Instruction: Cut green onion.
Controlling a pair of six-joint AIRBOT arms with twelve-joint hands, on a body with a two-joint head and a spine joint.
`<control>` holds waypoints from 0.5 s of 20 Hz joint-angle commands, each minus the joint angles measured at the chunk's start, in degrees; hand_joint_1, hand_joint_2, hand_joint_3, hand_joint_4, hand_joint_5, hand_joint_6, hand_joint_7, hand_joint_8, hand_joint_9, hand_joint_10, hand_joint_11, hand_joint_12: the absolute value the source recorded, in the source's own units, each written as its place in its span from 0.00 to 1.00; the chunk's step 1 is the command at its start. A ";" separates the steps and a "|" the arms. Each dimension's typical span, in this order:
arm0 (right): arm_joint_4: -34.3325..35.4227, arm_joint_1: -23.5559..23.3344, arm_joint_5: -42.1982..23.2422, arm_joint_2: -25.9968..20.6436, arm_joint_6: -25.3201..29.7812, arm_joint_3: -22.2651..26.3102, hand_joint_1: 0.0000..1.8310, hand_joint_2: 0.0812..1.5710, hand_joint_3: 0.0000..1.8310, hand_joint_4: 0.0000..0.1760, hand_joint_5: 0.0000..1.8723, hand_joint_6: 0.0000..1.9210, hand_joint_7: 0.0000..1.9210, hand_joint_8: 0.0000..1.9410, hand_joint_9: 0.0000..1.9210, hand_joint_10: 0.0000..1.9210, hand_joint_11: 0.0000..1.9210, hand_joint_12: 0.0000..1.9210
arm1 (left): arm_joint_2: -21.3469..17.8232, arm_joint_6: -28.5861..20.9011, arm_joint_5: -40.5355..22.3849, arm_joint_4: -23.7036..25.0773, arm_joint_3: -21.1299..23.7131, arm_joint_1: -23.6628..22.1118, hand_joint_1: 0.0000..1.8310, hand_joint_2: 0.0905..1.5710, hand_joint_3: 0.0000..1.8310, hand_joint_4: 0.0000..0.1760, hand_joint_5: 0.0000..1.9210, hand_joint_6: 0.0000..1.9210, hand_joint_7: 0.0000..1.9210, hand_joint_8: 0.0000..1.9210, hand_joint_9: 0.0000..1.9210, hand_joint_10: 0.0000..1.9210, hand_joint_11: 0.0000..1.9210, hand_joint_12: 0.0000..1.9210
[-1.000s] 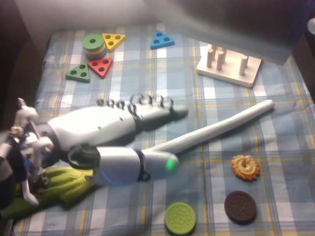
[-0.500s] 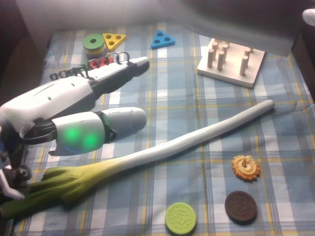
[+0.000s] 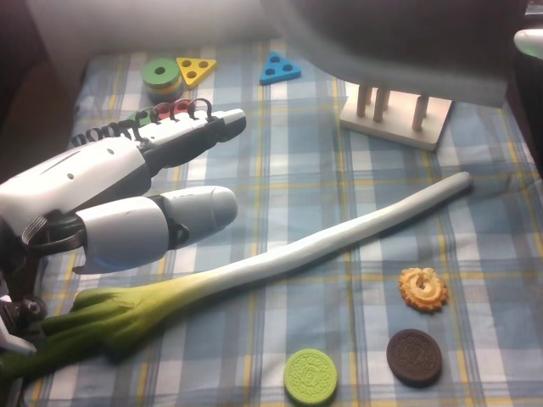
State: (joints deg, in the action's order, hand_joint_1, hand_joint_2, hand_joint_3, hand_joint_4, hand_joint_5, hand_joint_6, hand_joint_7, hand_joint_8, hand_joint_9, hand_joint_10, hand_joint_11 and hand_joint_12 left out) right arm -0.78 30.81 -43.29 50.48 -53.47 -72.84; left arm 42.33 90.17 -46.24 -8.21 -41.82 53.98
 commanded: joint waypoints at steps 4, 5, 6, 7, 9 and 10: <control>1.16 -1.55 -6.28 -0.14 0.36 -0.62 0.16 0.93 0.00 1.00 0.43 1.00 0.60 1.00 0.68 1.00 0.72 1.00 | -0.25 -0.15 -7.32 0.11 0.23 -0.11 0.00 0.86 0.00 0.00 0.05 0.01 0.04 0.01 0.01 0.00 0.00 0.00; 0.92 -1.74 -6.28 -0.12 0.36 -0.61 0.18 0.93 0.00 1.00 0.42 1.00 0.59 1.00 0.67 1.00 0.72 1.00 | -0.25 -0.15 -7.33 0.03 0.24 -0.06 0.00 0.86 0.00 0.00 0.05 0.01 0.04 0.01 0.01 0.00 0.00 0.00; 0.60 -1.89 -6.23 -0.09 0.36 -0.61 0.17 0.92 0.00 1.00 0.42 1.00 0.59 1.00 0.67 1.00 0.71 1.00 | -0.25 -0.15 -7.35 -0.04 0.24 -0.01 0.00 0.86 0.00 0.00 0.06 0.01 0.04 0.01 0.02 0.00 0.00 0.00; 0.46 -1.98 -6.09 -0.09 0.36 -0.63 0.16 0.91 0.00 1.00 0.43 1.00 0.60 1.00 0.68 1.00 0.72 1.00 | -0.25 -0.15 -7.36 -0.07 0.24 0.00 0.00 0.86 0.00 0.00 0.06 0.01 0.05 0.01 0.02 0.00 0.00 0.00; 0.27 -2.28 -5.37 -0.02 0.35 -0.95 0.16 0.90 0.00 1.00 0.44 1.00 0.60 1.00 0.68 1.00 0.71 1.00 | -0.25 -0.15 -7.38 -0.07 0.26 0.01 0.00 0.86 0.00 0.00 0.06 0.01 0.05 0.01 0.02 0.00 0.00 0.00; 0.24 -2.41 -5.00 0.12 0.35 -1.16 0.16 0.91 0.00 1.00 0.45 1.00 0.60 1.00 0.68 1.00 0.71 1.00 | -0.25 -0.15 -7.41 -0.07 0.26 0.03 0.00 0.86 0.00 0.00 0.06 0.00 0.04 0.00 0.01 0.00 0.00 0.00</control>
State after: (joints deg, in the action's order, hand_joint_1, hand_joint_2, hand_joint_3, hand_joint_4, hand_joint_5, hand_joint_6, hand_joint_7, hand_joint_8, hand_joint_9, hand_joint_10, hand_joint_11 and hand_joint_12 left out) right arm -2.37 29.41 -41.08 51.07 -53.45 -73.67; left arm 42.26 90.17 -46.76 -8.58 -41.69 54.46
